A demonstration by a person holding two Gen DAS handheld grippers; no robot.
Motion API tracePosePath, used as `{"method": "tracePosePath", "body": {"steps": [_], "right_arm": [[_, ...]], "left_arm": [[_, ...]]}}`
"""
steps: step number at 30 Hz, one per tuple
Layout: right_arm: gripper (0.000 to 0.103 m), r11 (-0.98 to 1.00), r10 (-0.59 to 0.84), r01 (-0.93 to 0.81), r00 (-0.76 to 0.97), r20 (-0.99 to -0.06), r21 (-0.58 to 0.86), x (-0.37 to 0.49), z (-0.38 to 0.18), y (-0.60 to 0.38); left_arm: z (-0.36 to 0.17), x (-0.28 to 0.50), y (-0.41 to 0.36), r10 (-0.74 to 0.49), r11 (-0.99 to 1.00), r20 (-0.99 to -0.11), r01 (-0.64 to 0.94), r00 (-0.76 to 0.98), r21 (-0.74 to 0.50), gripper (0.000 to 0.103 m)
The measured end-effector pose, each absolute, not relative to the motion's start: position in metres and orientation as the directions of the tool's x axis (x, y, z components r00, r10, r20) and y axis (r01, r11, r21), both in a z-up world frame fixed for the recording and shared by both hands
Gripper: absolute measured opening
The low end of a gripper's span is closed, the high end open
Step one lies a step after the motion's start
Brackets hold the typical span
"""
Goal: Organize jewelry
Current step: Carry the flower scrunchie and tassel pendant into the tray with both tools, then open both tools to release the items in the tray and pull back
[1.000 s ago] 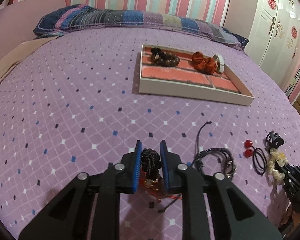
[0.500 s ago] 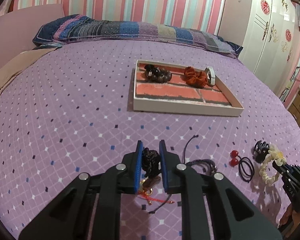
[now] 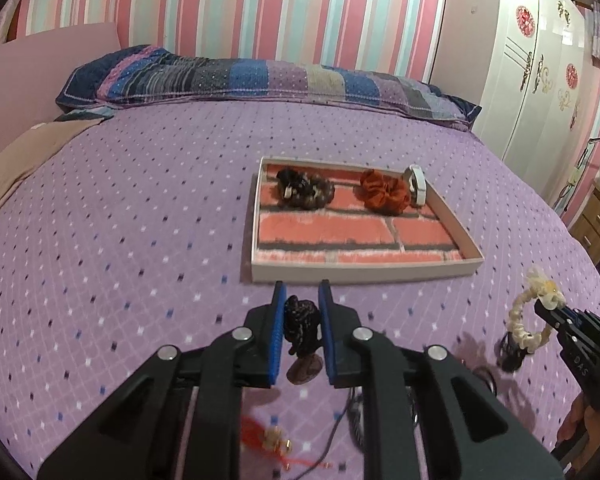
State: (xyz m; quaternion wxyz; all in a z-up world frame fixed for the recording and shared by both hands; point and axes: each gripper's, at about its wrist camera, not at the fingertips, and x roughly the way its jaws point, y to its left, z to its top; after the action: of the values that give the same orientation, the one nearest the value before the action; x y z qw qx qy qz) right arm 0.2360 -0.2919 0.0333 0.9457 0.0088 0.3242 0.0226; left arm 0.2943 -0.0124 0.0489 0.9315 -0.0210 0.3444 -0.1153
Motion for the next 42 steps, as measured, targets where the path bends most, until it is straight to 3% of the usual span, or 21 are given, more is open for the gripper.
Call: {"method": "tracePosePath", "body": {"steps": [16, 34, 38, 42], "right_arm": [[0.012, 1.000, 0.014, 0.003, 0.756, -0.654, 0.025, 0.399, 0.033, -0.292], [0.013, 0.996, -0.068, 0.082, 0.618, -0.783, -0.022, 0.506, -0.029, -0.311], [0.015, 0.996, -0.073, 0.081, 0.583, -0.809, -0.032, 0.516, -0.039, -0.310], [0.024, 0.996, -0.077, 0.080, 0.551, -0.831, -0.040, 0.520, -0.048, -0.310]], "left_arm": [[0.056, 0.421, -0.058, -0.241, 0.970, -0.643, 0.201, 0.727, -0.136, 0.017], [-0.014, 0.521, -0.047, -0.120, 0.991, -0.755, 0.117, 0.645, -0.058, 0.017], [-0.025, 0.530, -0.044, -0.075, 0.995, -0.780, 0.096, 0.621, -0.020, 0.017], [-0.034, 0.528, -0.043, -0.040, 0.996, -0.785, 0.092, 0.618, 0.021, 0.018]]}}
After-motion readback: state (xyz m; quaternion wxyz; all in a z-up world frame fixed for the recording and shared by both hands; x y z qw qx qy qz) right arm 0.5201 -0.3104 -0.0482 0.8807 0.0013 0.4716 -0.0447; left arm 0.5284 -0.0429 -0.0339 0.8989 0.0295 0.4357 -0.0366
